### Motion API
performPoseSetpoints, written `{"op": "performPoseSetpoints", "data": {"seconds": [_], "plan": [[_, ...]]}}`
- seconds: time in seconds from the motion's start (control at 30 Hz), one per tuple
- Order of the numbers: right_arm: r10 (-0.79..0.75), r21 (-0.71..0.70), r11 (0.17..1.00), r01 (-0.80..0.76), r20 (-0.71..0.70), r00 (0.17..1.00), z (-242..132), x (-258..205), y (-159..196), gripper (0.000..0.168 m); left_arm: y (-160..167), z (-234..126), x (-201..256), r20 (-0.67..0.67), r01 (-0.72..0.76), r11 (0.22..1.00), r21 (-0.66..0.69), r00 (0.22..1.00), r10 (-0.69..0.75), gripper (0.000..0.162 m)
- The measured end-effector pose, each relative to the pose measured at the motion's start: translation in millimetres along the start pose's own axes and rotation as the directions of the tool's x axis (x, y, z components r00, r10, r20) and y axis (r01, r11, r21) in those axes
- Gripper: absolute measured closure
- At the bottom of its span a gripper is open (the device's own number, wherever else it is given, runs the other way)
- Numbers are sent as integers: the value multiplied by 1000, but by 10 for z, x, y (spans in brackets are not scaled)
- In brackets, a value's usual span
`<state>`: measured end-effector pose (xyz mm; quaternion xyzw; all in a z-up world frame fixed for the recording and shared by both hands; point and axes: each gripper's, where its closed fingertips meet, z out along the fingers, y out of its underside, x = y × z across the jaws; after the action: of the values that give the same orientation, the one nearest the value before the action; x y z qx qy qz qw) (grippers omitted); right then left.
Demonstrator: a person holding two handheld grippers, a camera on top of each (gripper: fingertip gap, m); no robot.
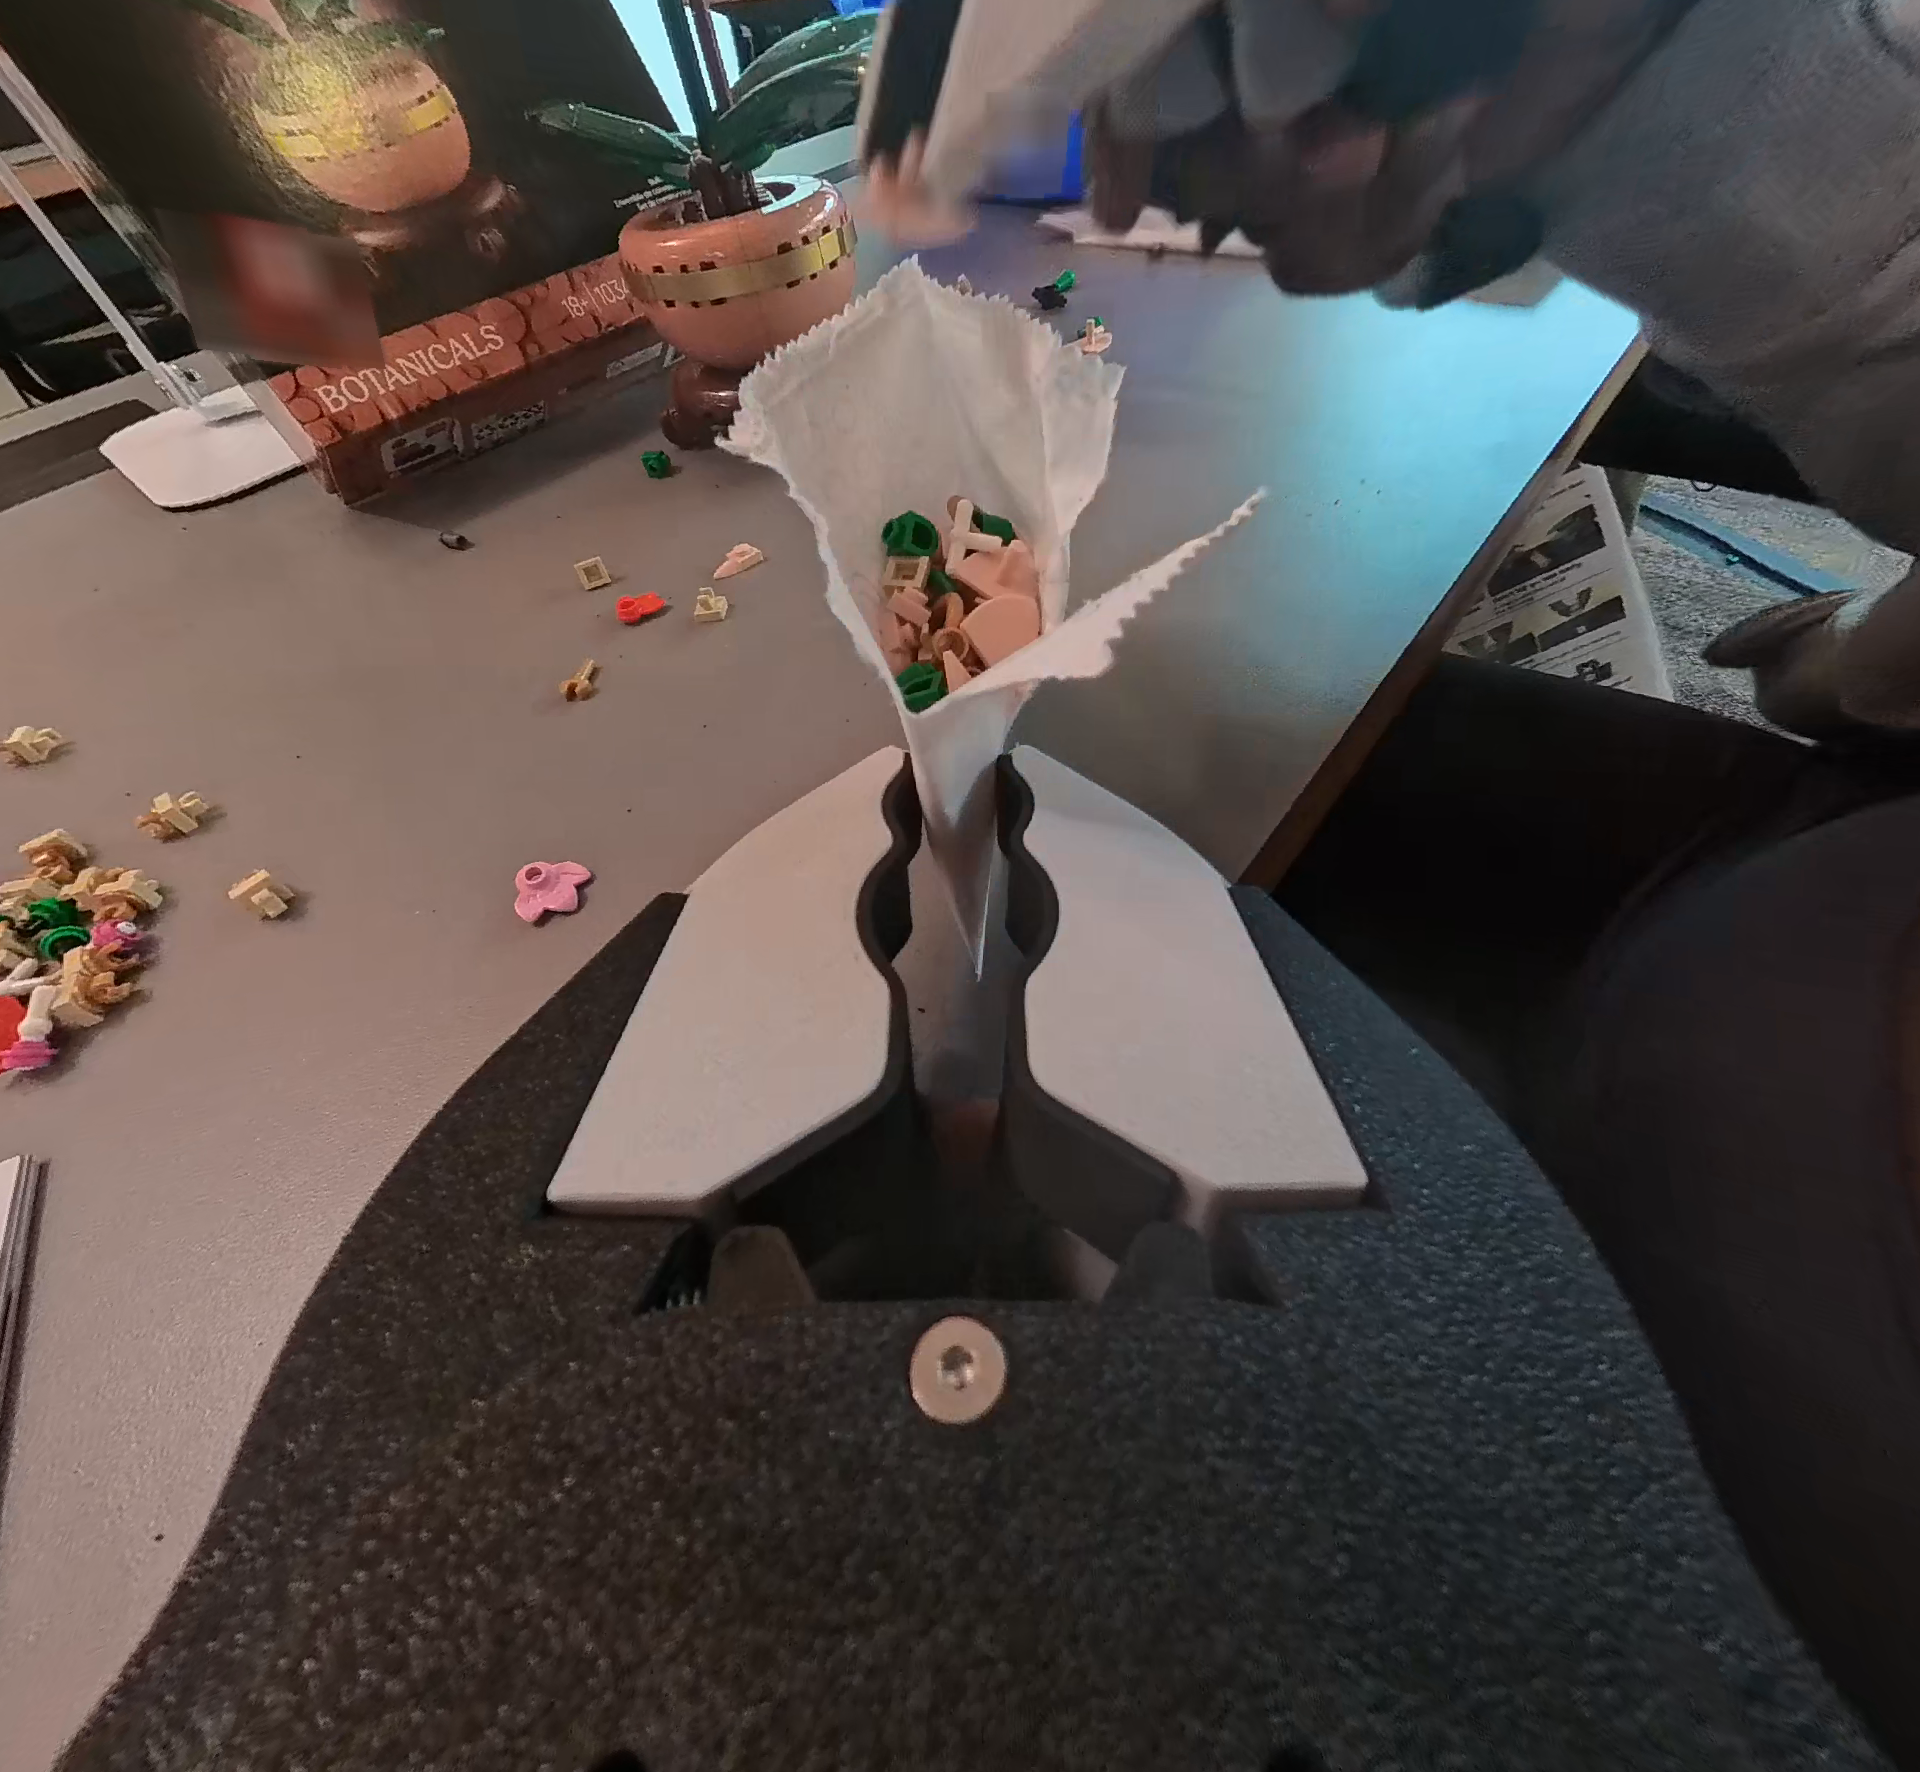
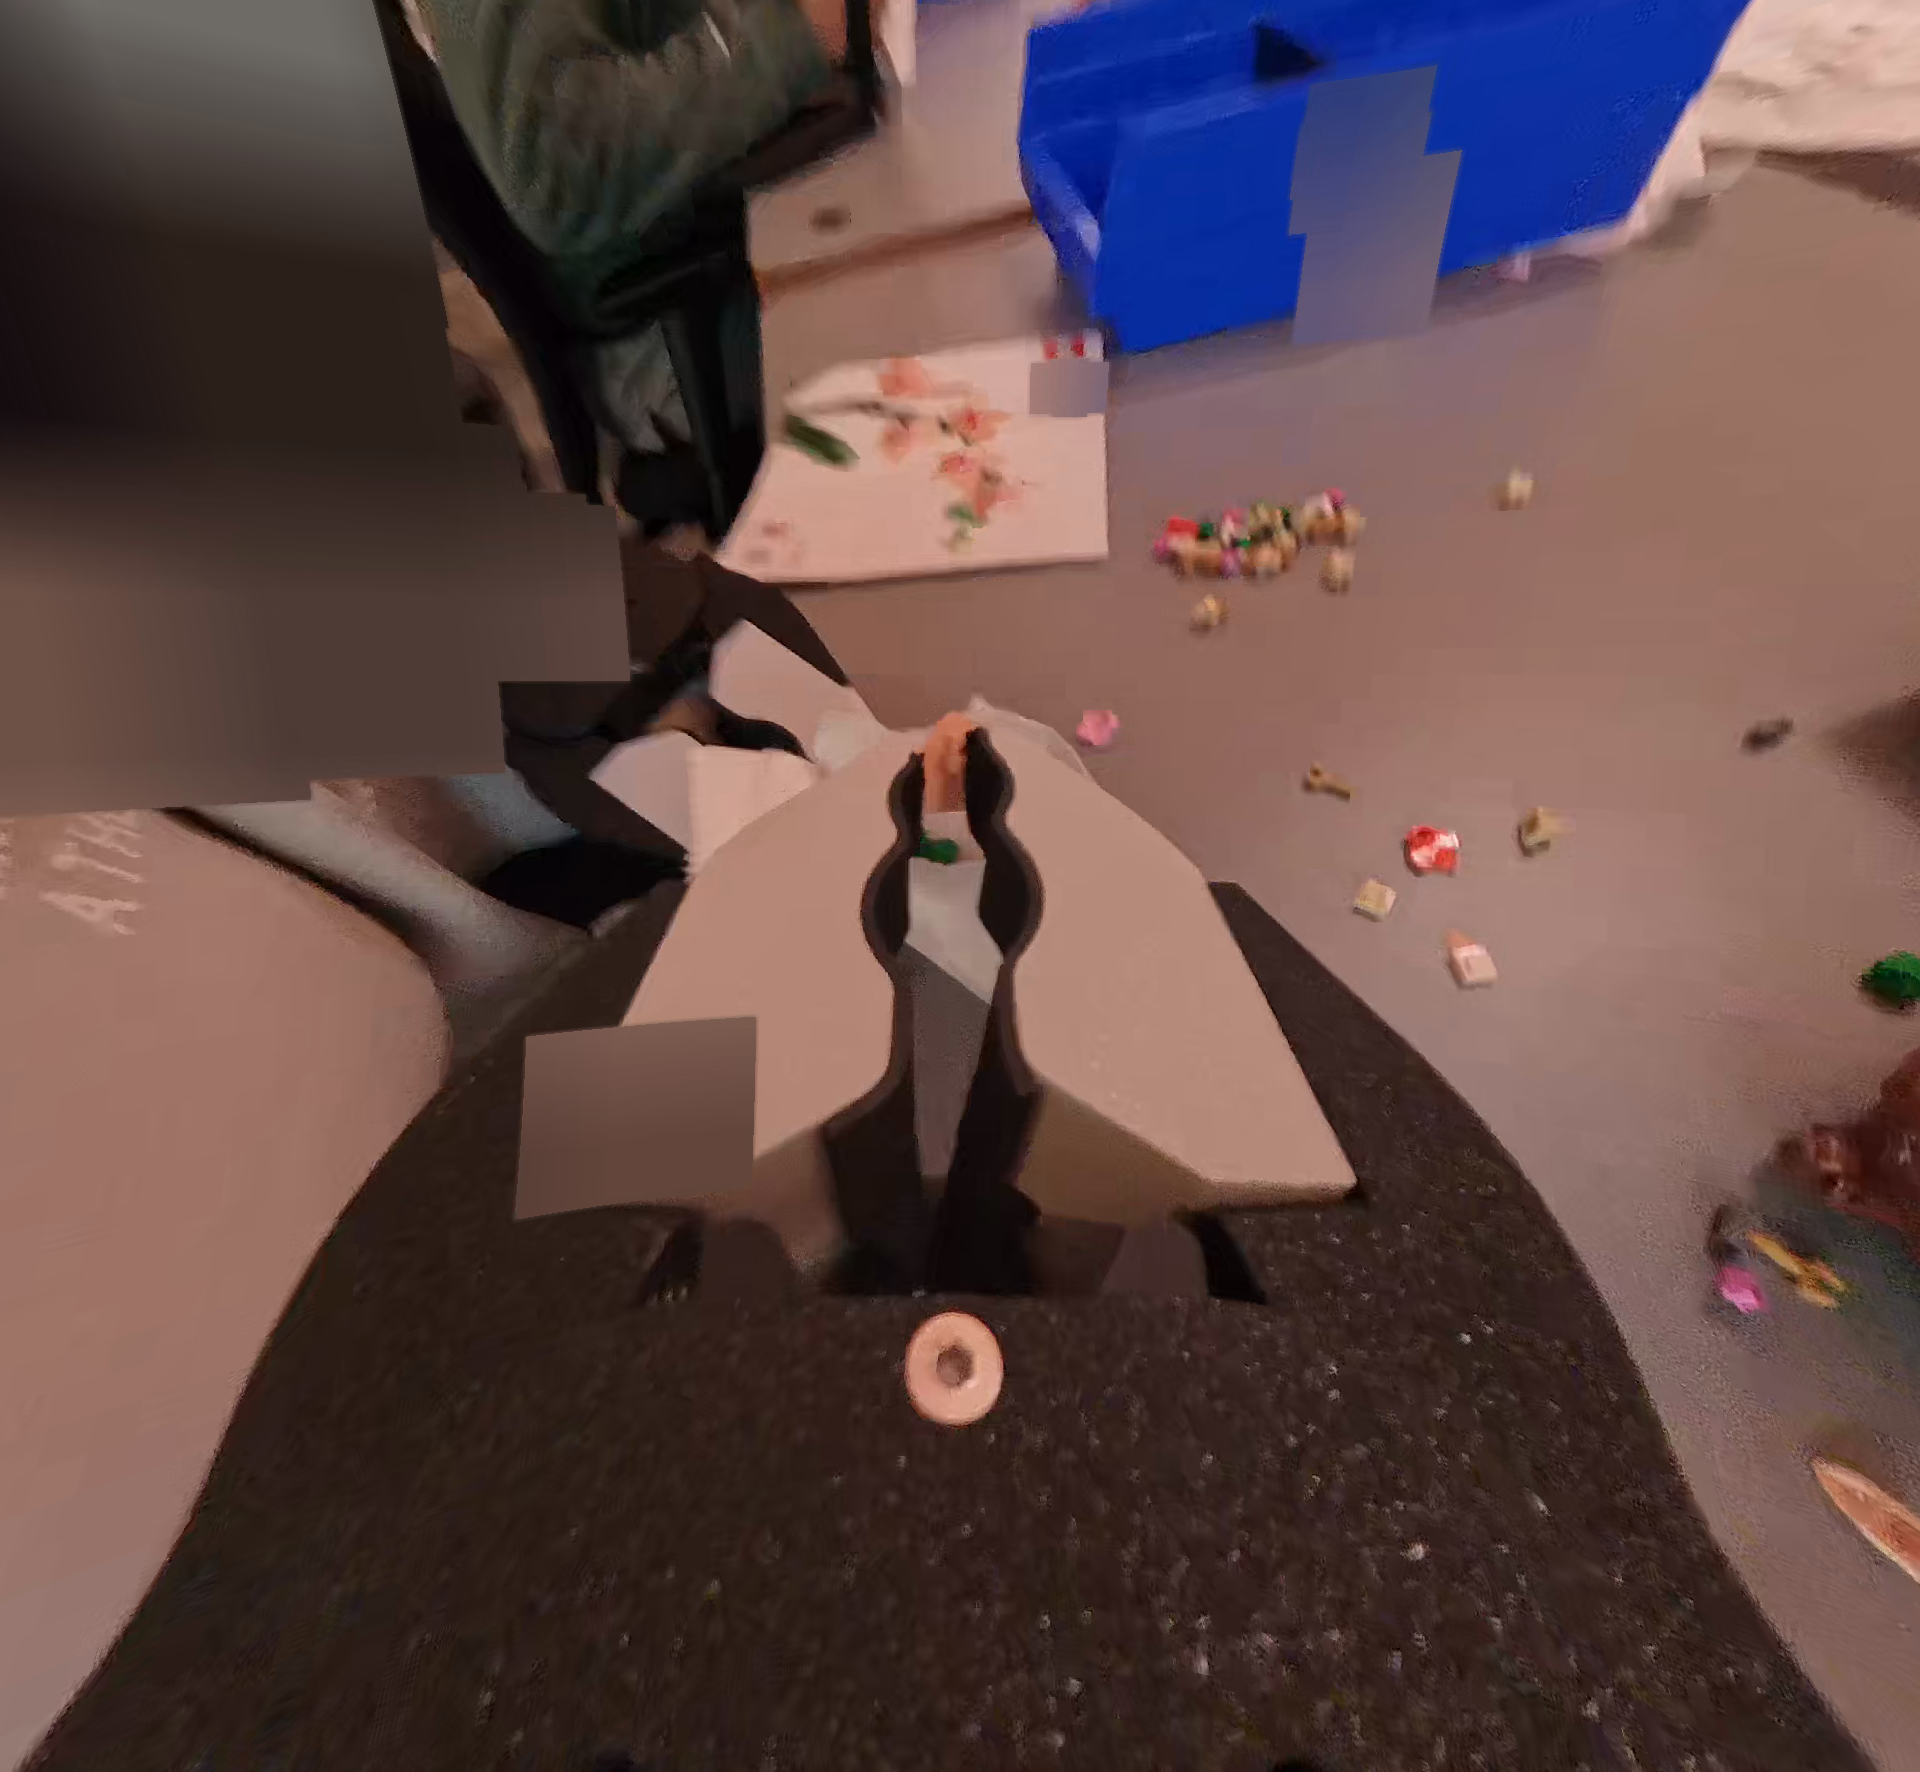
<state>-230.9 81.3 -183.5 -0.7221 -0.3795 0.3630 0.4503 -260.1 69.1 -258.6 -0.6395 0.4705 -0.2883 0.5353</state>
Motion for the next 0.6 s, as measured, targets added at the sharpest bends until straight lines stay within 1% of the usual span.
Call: {"op": "performPoseSetpoints", "data": {"seconds": [0.03, 0.07, 0.1, 0.17, 0.2, 0.23, 0.3, 0.33, 0.37, 0.43, 0.5, 0.53, 0.6], "plan": [[-6, -61, 998, 3, -45, 999, 65, 74, 98, 152, 0, 0, 0, 0, -2, 1000, 0, 1000, 2, 149], [-17, -112, 994, 6, -93, 996, 85, 155, 181, 149, 0, 0, 0, 0, -4, 1000, -1, 1000, 4, 149], [-22, -118, 993, 11, -99, 995, 77, 168, 200, 149, 0, 0, 1, 0, -4, 1000, 0, 1000, 4, 149], [-5, -65, 998, 0, -78, 997, 17, 135, 127, 149, -1, -2, 2, 0, -2, 1000, 0, 1000, 2, 149], [-2, -57, 998, -2, -84, 996, -17, 144, 112, 148, -2, -2, 2, -2, 1, 1000, 0, 1000, -1, 149], [-7, -59, 998, 2, -98, 995, -62, 165, 112, 143, -2, -2, 1, -2, 2, 1000, 0, 1000, -2, 149], [-34, -39, 999, 29, -145, 989, -264, 250, 91, 140, -2, -2, 2, -1, 0, 1000, 1, 1000, 0, 149], [-43, -22, 999, 39, -188, 981, -413, 342, 86, 140, -2, -1, 2, 0, 0, 1000, 2, 1000, 0, 149], [-38, -23, 999, 33, -266, 963, -606, 511, 124, 140, -2, -3, 2, -1, 0, 1000, 2, 1000, 0, 149], [-4, -85, 996, -40, -463, 886, -1033, 991, 400, 140, 0, -4, 3, -2, 2, 1000, 2, 1000, -2, 149], [19, -179, 972, -153, -587, 809, -1349, 1380, 810, 140, -1, -6, 2, -3, 3, 1000, 2, 1000, -3, 149], [31, -220, 956, -197, -588, 809, -1404, 1449, 976, 141, -1, -4, 3, -4, 3, 1000, 2, 1000, -3, 149], [59, -249, 944, -218, -521, 852, -1352, 1410, 1109, 141, 0, -1, 3, -1, 2, 1000, 1, 1000, -2, 149]]}}
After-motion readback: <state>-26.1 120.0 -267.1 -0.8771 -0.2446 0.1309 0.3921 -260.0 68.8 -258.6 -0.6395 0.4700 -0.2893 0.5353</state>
